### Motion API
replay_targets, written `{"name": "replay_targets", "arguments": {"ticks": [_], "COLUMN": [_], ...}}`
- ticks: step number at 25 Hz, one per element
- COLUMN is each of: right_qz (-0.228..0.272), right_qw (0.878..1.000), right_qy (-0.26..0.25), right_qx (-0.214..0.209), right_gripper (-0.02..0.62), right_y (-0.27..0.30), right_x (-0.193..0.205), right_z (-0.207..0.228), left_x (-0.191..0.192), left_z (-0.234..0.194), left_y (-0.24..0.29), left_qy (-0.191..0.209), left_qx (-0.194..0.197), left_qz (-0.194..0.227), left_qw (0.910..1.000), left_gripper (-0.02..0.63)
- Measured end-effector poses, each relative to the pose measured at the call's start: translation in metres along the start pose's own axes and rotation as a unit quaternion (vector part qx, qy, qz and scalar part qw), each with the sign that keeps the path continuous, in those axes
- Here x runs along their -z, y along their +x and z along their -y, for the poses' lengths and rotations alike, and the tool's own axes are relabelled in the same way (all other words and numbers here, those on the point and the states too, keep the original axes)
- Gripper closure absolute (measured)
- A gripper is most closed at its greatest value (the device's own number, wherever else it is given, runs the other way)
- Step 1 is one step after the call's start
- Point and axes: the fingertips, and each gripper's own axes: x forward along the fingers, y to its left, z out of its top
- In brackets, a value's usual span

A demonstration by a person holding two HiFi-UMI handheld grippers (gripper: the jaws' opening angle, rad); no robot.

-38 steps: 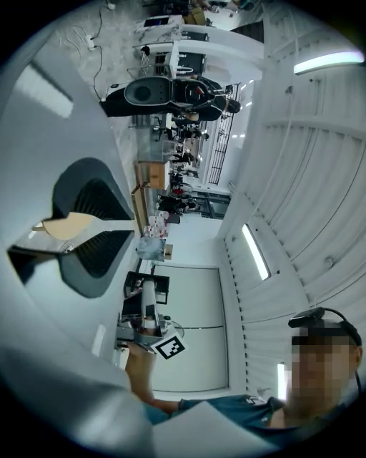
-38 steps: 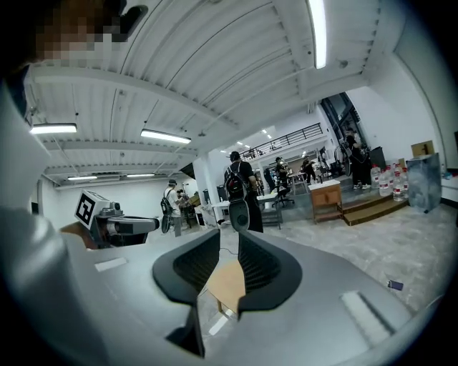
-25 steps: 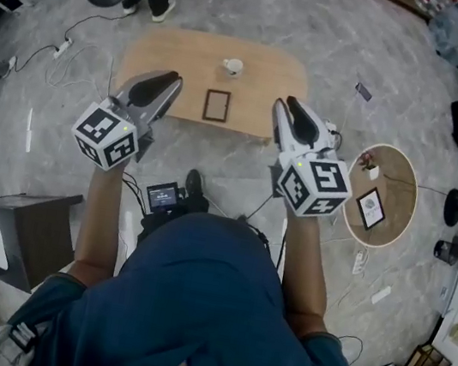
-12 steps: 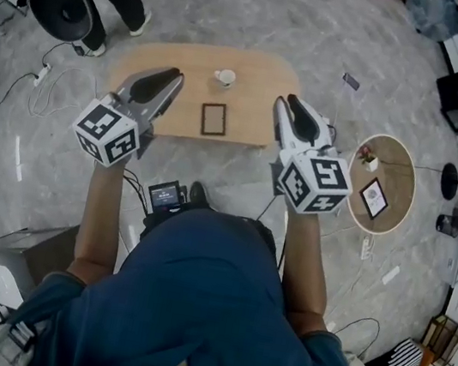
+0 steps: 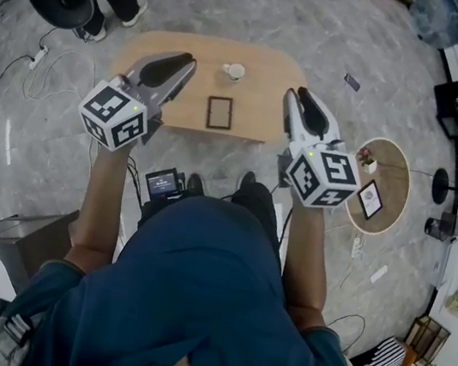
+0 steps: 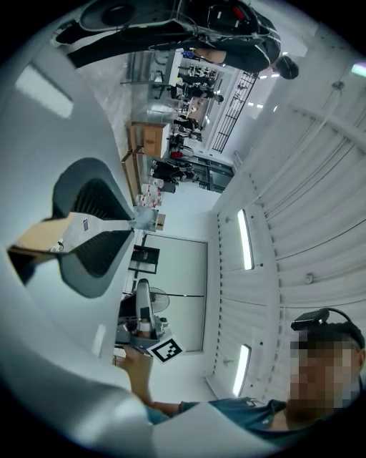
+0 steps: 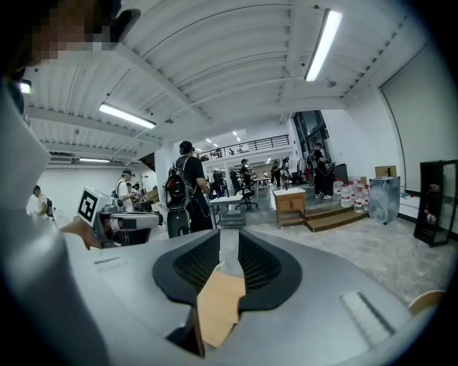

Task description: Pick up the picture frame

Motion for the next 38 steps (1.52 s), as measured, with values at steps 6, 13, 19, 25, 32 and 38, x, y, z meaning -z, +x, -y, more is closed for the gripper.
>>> {"name": "replay_targets", "arguments": {"ticks": [6,13,19,25,32,38], "right_qz": [-0.007,-0.018,-0.038,-0.059,-0.090,-0.118], "right_qw": [0.999,0.994,0.991,0.988,0.986,0.983], "right_qy": [-0.006,-0.010,-0.009,-0.003,0.015,0.034], "right_qx": [-0.047,-0.106,-0.131,-0.139,-0.141,-0.138], "right_gripper": [0.529,0.529,0.529,0.529,0.529,0.529], "right_y": [0.039,0.093,0.124,0.144,0.168,0.190], "right_x": [-0.008,-0.014,-0.009,0.007,0.033,0.063], "right_z": [0.001,-0.005,0.007,0.019,0.040,0.055], "left_x": [-0.001,0.000,0.005,0.022,0.048,0.076], "left_z": [-0.023,-0.054,-0.070,-0.083,-0.099,-0.117], "left_y": [-0.012,-0.022,-0.005,0.010,0.041,0.068], "left_qy": [-0.008,-0.019,-0.032,-0.046,-0.067,-0.088], "left_qx": [-0.050,-0.107,-0.129,-0.135,-0.129,-0.121], "left_qz": [0.004,0.002,-0.004,-0.015,-0.043,-0.068], "left_qw": [0.9987,0.9940,0.9911,0.9897,0.9884,0.9863], "left_gripper": [0.561,0.561,0.561,0.561,0.560,0.560]}}
